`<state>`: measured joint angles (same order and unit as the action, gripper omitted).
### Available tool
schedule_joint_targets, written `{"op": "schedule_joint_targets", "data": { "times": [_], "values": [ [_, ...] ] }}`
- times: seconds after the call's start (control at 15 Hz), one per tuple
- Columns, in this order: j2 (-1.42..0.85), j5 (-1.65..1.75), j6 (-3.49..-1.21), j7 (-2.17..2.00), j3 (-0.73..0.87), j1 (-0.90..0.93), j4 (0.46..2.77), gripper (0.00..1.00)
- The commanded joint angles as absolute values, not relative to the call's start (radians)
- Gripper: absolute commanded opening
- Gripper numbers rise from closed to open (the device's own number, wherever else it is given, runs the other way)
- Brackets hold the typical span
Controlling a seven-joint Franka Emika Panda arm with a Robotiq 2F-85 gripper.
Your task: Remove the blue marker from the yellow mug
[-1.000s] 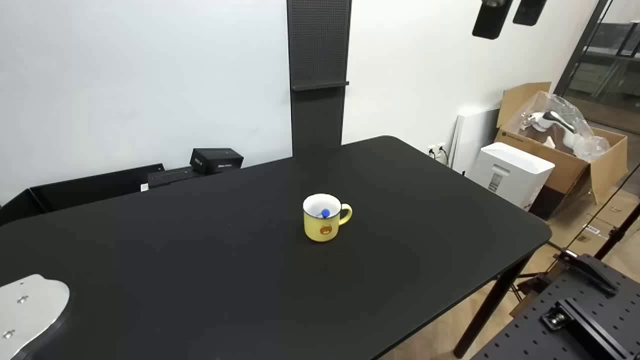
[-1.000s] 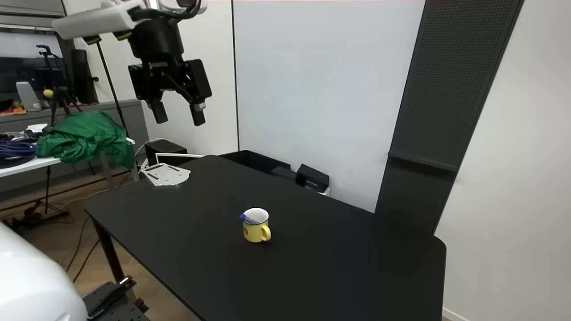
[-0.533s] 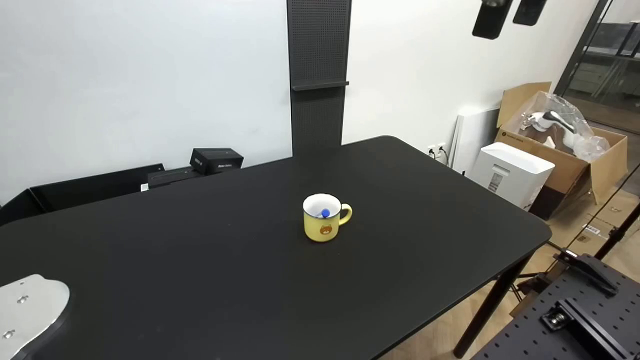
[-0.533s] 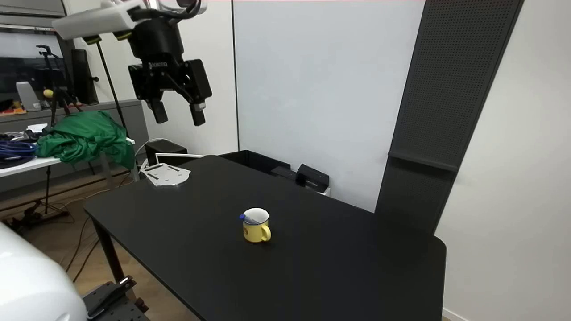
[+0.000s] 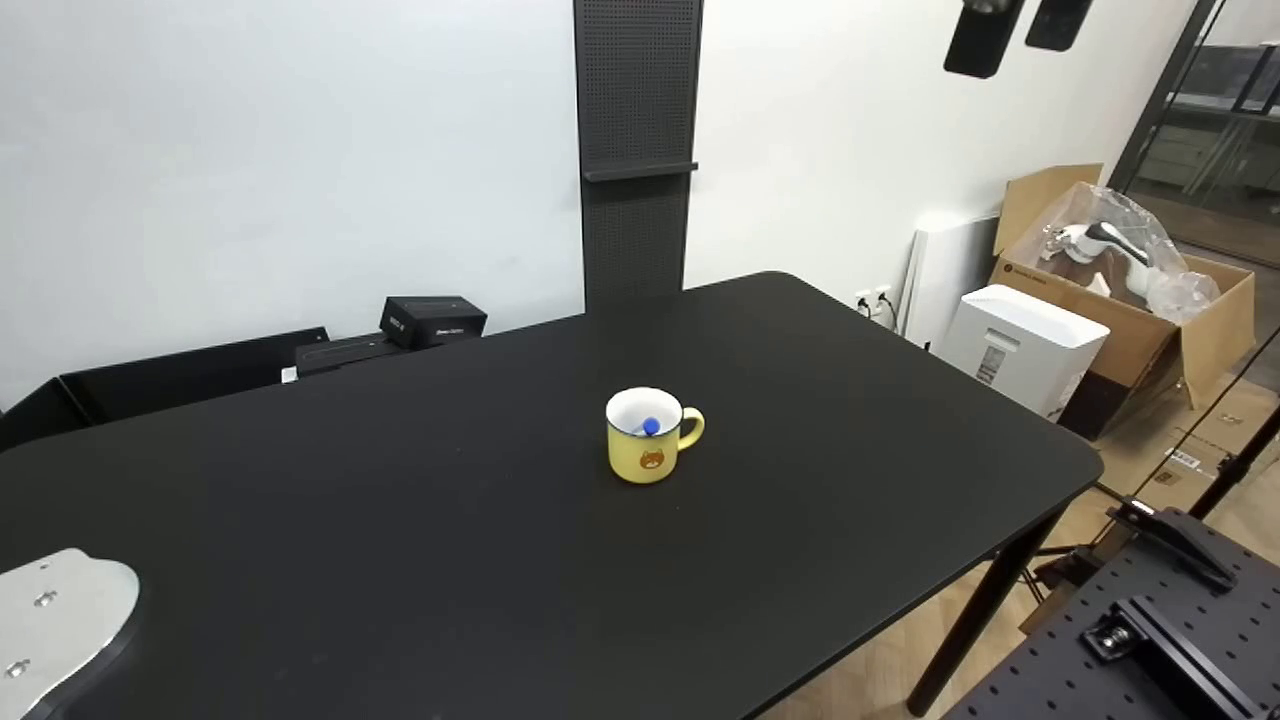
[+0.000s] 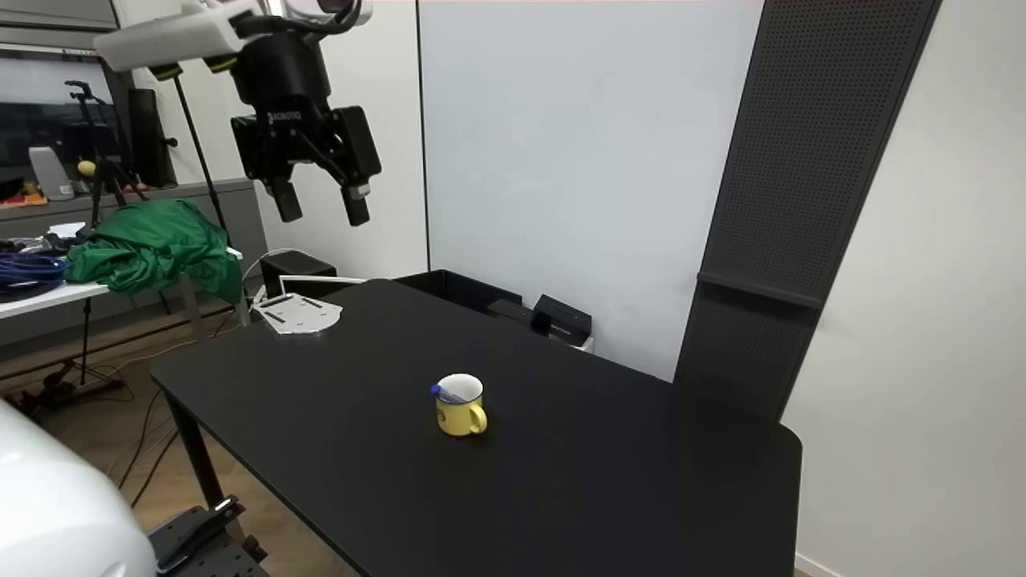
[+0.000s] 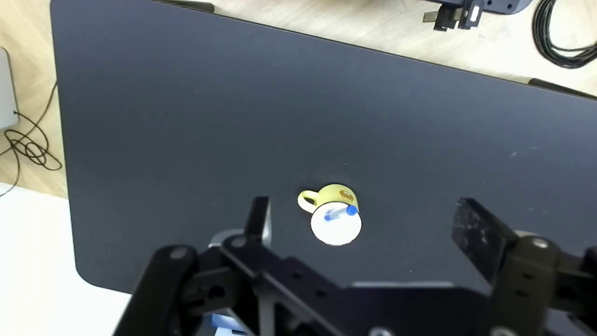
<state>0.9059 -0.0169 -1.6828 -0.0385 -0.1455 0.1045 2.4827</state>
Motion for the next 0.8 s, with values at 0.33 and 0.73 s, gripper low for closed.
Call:
{"op": "schedule_joint_targets", "data": {
  "times": [0.33,0.73],
  "values": [
    [0.734,0.161,-1.998,-0.046,-0.100,-0.015,2.470,1.00],
    [0.472,0.214,-2.250,-0.054,-0.073,-0.060,2.426,1.00]
  ]
}}
